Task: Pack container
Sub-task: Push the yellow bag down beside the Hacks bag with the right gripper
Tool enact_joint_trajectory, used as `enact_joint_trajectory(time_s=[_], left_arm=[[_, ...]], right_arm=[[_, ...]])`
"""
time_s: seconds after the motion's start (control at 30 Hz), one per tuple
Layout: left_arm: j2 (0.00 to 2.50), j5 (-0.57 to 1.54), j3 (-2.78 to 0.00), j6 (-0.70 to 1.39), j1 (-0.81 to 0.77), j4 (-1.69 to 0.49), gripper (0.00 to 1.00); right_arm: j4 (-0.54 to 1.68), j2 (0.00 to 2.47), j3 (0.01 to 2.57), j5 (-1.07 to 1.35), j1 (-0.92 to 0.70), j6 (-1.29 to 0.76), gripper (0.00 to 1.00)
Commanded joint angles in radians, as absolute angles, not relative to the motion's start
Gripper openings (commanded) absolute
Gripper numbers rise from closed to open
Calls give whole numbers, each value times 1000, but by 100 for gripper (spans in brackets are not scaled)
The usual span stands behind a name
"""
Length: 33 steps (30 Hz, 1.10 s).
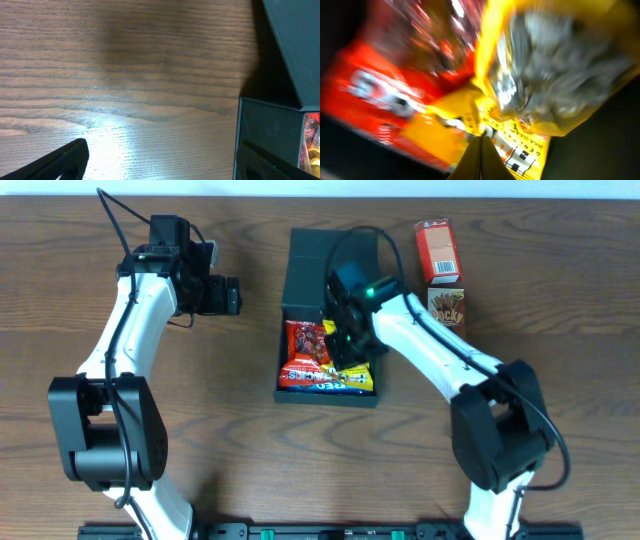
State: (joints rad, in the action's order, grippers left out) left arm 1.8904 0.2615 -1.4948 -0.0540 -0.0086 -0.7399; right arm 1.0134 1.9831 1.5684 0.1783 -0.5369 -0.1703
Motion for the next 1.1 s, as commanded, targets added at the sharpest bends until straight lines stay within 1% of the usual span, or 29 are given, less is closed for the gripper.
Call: enact_joint_trajectory(time_s=[0.0, 0.13, 0.3, 0.57, 0.8, 1.07], left_arm=[[1874, 255, -1521, -67, -4, -744, 95], [1874, 255, -1521, -67, -4, -743, 95], [1874, 255, -1521, -67, -4, -744, 95], [1874, 255, -1521, -67, -4, -744, 95], [1874, 255, -1521, -67, -4, -743, 95], [1874, 255, -1521, -67, -4, -743, 95]], right_arm=[[1005, 1915, 1604, 138, -536, -156, 2], [992, 1932, 1585, 39, -534, -156, 2], [926, 2002, 1534, 41, -534, -163, 2], [911, 2126, 1528, 38, -534, -163, 2], [929, 2107, 1573, 14, -522, -163, 2], [953, 1996, 1746, 3, -481, -163, 2]])
